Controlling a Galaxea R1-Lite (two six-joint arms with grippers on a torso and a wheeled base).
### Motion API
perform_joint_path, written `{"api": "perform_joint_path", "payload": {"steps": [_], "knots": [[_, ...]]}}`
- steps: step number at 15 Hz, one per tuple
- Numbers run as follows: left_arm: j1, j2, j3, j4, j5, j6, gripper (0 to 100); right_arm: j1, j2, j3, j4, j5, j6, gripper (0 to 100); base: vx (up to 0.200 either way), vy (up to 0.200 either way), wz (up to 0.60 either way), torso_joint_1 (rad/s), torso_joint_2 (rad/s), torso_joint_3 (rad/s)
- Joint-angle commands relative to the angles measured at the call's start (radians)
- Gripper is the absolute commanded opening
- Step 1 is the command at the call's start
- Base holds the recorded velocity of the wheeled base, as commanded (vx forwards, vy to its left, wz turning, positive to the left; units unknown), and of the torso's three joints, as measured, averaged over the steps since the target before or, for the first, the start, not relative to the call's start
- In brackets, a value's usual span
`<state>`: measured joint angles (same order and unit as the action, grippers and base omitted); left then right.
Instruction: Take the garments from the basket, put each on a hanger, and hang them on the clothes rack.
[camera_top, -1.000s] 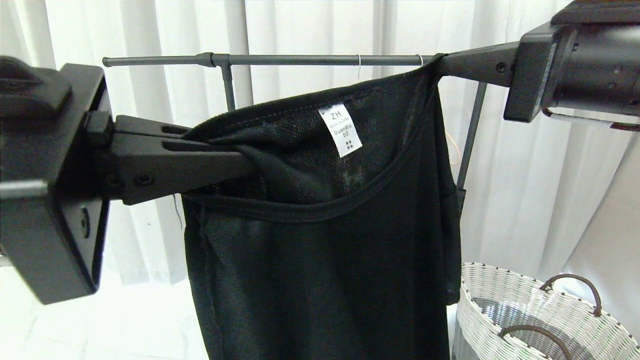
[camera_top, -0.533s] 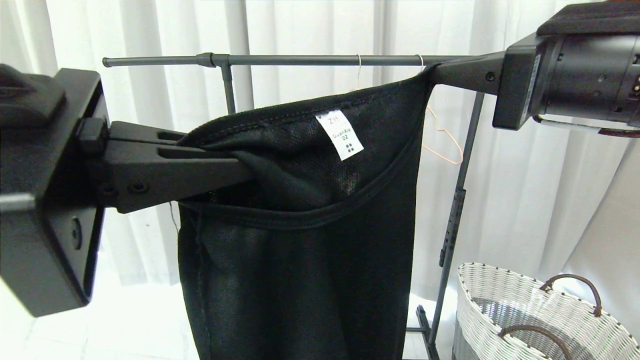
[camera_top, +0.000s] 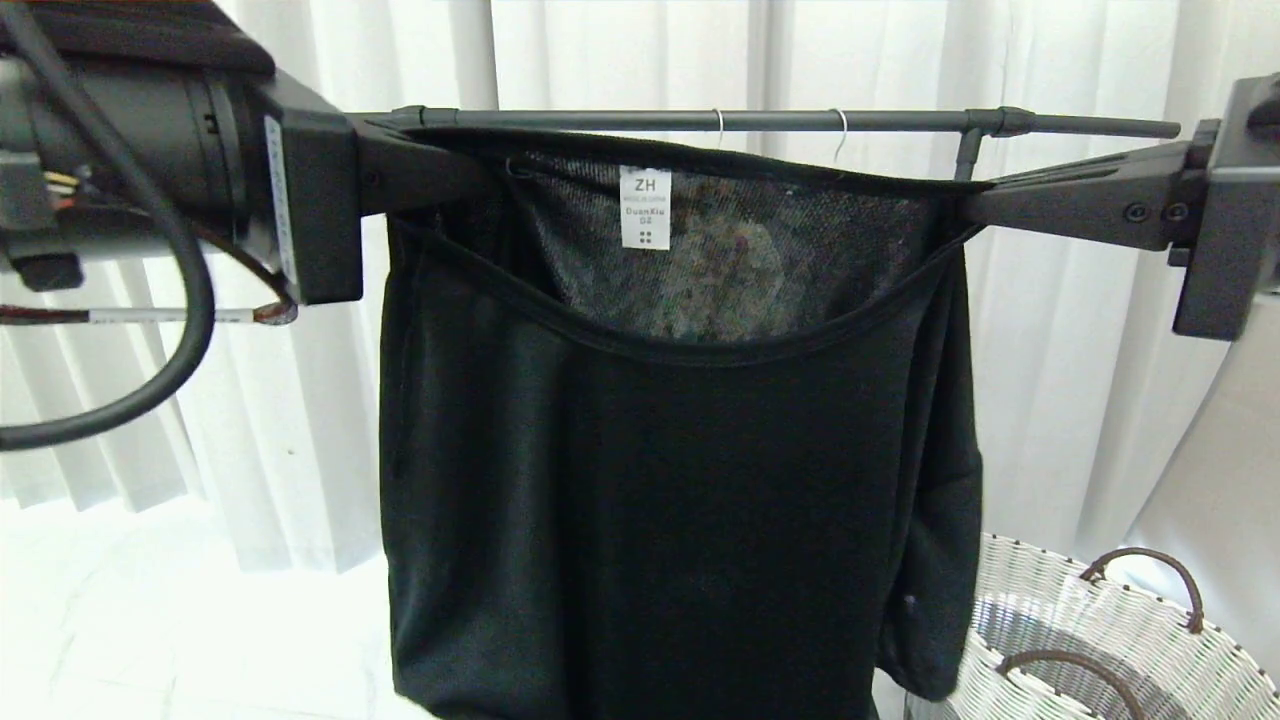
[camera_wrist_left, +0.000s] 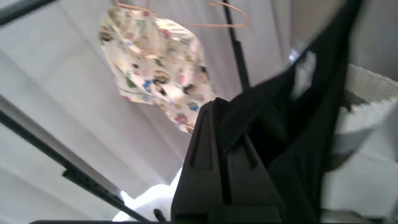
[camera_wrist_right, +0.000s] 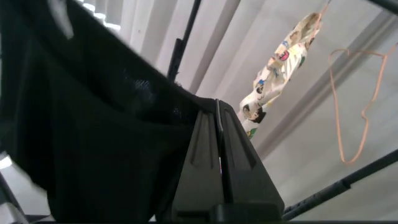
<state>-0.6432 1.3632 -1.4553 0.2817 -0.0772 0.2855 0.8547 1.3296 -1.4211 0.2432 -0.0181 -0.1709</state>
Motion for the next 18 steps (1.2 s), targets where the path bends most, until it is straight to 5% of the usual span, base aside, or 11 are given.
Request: {"api": "perform_joint_path", "payload": {"steps": [1,7,8,13,18], "knots": [[0.016,0.057,-0.033,0.001,0.002,0.000,0,0.001,-0.023,0.007,-0.001,0.000,-0.002,0,0.000,0.000,0.00,0.000,0.00,0.000],[0.016,0.053,-0.025,0.001,0.001,0.001,0,0.001,-0.021,0.007,0.004,-0.002,-0.002,0,0.000,0.000,0.00,0.000,0.00,0.000],[0.014,0.053,-0.025,0.001,0.001,0.001,0,0.001,-0.021,0.007,0.004,-0.002,-0.002,100,0.000,0.000,0.00,0.000,0.00,0.000],[0.023,0.059,-0.027,0.001,0.005,0.001,0,0.000,-0.052,0.063,0.001,-0.003,-0.019,100,0.000,0.000,0.00,0.000,0.00,0.000],[0.157,0.102,-0.027,-0.001,0.163,0.001,0,-0.016,-0.179,0.188,0.005,-0.003,-0.027,100,0.000,0.000,0.00,0.000,0.00,0.000]]}}
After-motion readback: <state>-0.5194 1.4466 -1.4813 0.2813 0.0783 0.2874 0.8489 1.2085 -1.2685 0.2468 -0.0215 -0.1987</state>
